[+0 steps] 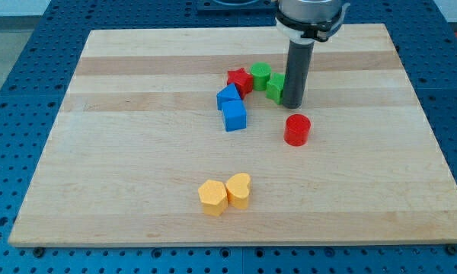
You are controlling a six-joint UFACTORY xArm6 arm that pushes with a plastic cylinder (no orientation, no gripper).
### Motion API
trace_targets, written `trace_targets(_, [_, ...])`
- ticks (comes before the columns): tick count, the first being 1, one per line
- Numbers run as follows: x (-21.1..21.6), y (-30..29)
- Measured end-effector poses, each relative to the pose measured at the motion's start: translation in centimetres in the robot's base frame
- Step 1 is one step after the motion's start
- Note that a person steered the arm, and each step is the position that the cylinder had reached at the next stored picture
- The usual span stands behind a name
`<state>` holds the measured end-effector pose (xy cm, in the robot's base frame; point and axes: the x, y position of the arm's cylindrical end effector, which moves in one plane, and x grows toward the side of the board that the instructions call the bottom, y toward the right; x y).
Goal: Push the green star into the green circle
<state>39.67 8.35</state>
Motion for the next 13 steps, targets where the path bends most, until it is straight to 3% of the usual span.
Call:
trace_targets(10, [-0.9,-0.4])
trace_targets(12, [-1.1,5.3])
trace_targets(13, [-5.2,5.9])
